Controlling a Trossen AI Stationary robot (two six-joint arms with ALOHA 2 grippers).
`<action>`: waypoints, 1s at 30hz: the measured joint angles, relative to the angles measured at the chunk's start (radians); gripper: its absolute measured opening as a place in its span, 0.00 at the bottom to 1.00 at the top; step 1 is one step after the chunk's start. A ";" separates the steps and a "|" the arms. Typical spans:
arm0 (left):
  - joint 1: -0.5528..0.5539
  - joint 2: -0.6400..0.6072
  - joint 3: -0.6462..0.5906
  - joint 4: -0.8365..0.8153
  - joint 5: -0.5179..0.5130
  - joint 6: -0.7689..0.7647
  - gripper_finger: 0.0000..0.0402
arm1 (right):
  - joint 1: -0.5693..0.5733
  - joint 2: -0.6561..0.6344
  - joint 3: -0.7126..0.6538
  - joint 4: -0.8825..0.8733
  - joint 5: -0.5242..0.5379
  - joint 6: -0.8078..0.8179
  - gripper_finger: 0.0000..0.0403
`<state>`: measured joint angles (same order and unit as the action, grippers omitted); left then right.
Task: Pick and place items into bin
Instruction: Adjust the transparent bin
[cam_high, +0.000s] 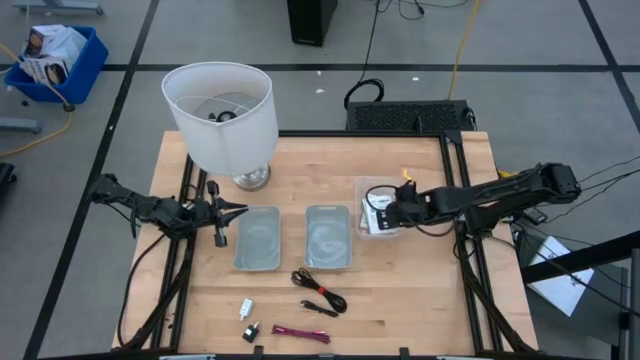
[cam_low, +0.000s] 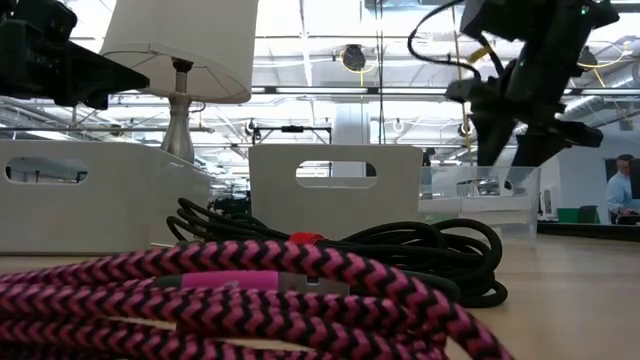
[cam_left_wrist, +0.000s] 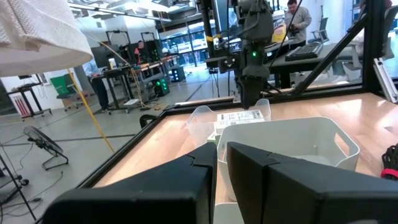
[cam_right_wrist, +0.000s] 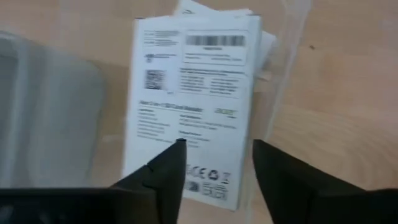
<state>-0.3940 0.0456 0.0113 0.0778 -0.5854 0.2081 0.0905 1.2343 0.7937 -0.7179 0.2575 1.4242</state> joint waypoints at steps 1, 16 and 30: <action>0.000 0.000 0.000 0.000 0.000 0.000 0.12 | -0.002 -0.014 0.000 0.007 0.001 -0.012 0.47; 0.000 0.000 0.000 -0.005 0.000 0.047 0.12 | 0.051 -0.335 0.000 0.359 0.110 -0.889 0.43; 0.000 0.000 0.000 -0.002 -0.001 0.112 0.12 | 0.108 -0.338 -0.151 0.811 0.026 -1.503 0.01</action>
<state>-0.3940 0.0456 0.0113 0.0763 -0.5861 0.3199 0.1986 0.8967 0.6424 0.0931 0.2837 -0.0783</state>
